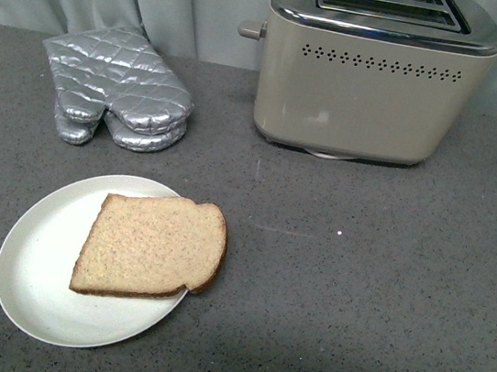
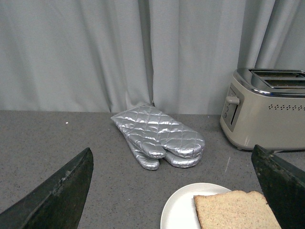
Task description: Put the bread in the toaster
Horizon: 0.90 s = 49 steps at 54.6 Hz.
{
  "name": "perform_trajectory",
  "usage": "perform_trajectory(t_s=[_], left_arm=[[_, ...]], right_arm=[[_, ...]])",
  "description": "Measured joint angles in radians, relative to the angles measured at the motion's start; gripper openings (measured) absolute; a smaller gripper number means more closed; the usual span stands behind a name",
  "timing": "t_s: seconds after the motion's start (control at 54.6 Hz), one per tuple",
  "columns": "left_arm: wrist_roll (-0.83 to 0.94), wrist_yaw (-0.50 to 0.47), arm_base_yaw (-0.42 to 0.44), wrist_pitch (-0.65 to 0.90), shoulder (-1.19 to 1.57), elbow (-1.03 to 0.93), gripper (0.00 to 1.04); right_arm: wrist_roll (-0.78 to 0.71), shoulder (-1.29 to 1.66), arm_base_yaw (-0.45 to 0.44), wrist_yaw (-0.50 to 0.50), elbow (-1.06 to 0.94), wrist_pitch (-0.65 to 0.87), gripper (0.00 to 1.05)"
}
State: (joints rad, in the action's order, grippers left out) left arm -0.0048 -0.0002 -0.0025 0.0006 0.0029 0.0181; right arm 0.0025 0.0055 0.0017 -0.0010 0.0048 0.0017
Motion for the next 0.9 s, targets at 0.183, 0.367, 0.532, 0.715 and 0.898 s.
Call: perform_trajectory(t_s=[0.183, 0.367, 0.532, 0.715, 0.898], left_arm=[[0.0, 0.0, 0.0, 0.0, 0.0, 0.0, 0.98], [0.0, 0.0, 0.0, 0.0, 0.0, 0.0, 0.98], [0.0, 0.0, 0.0, 0.0, 0.0, 0.0, 0.98], [0.0, 0.0, 0.0, 0.0, 0.0, 0.0, 0.98], [-0.047, -0.114, -0.032, -0.076, 0.034, 0.025, 0.98]], right_arm=[[0.0, 0.0, 0.0, 0.0, 0.0, 0.0, 0.95], [0.0, 0.0, 0.0, 0.0, 0.0, 0.0, 0.95], [0.0, 0.0, 0.0, 0.0, 0.0, 0.0, 0.95], [0.0, 0.0, 0.0, 0.0, 0.0, 0.0, 0.95], [0.0, 0.0, 0.0, 0.0, 0.0, 0.0, 0.95]])
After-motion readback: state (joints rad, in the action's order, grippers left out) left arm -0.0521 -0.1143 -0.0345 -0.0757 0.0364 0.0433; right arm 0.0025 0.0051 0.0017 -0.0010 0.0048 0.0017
